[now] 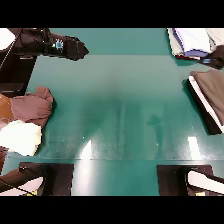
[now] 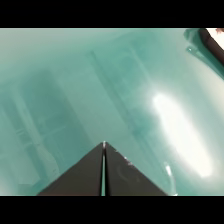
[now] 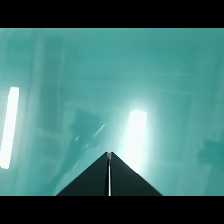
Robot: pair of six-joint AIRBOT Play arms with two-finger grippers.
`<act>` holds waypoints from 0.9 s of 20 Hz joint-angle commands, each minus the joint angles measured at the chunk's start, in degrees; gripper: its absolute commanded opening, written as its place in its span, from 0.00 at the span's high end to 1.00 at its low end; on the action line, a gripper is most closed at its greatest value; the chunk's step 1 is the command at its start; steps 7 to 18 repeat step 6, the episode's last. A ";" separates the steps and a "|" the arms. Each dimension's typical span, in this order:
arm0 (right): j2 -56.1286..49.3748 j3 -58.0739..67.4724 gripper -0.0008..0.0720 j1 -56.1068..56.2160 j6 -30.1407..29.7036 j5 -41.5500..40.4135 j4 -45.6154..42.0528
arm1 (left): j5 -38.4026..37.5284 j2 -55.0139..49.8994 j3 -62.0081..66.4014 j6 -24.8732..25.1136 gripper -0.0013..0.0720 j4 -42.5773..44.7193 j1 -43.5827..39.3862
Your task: Fold the shirts.
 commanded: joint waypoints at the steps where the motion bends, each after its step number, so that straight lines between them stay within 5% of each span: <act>1: 0.00 1.79 0.97 10.86 -1.29 -1.42 0.48 | 0.09 0.00 0.00 -0.02 0.95 0.00 -0.02; 18: 0.02 2.43 0.97 13.64 -1.22 -0.70 0.57 | 0.09 0.00 0.00 -0.02 0.95 0.00 -0.02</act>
